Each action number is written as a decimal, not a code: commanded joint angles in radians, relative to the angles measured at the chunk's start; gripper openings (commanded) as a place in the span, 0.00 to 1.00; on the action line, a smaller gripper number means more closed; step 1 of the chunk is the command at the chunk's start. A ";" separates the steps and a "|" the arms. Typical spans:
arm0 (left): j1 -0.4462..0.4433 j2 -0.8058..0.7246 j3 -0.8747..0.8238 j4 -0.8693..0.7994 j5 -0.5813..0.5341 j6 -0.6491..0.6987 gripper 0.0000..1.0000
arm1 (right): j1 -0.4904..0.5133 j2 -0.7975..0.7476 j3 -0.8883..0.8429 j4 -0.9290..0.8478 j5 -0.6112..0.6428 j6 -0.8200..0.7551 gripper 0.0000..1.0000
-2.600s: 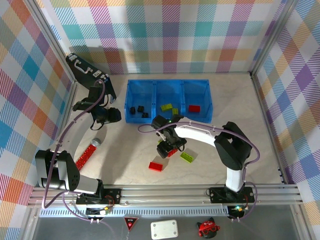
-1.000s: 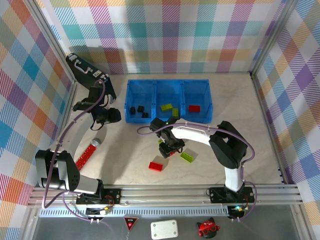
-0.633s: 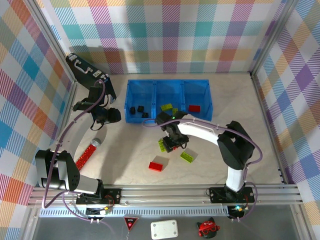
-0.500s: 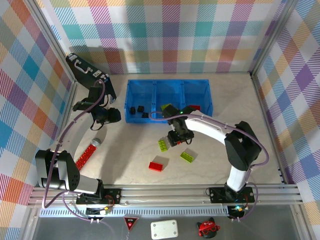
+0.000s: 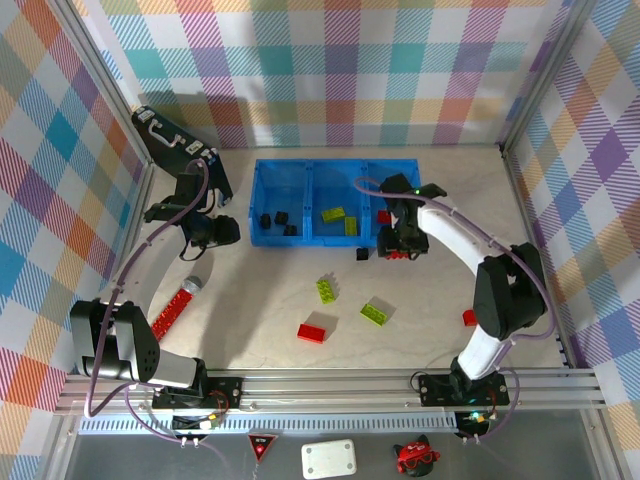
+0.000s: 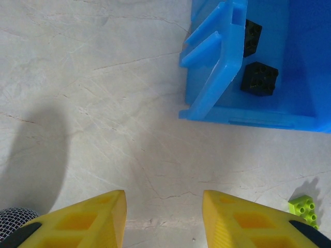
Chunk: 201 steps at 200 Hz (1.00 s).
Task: Sort the legos into containers by color
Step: Place the lego in the container.
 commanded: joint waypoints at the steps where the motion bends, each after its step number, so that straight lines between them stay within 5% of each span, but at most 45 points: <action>1: 0.012 -0.028 -0.007 -0.006 -0.013 0.020 0.43 | -0.027 0.048 0.109 -0.030 -0.024 -0.001 0.64; 87: 0.012 -0.041 -0.010 -0.009 -0.022 0.023 0.43 | -0.088 0.301 0.457 -0.121 -0.036 -0.031 0.64; 201: 0.012 -0.043 -0.011 -0.008 -0.007 0.020 0.43 | -0.134 0.474 0.525 -0.095 -0.066 -0.043 0.65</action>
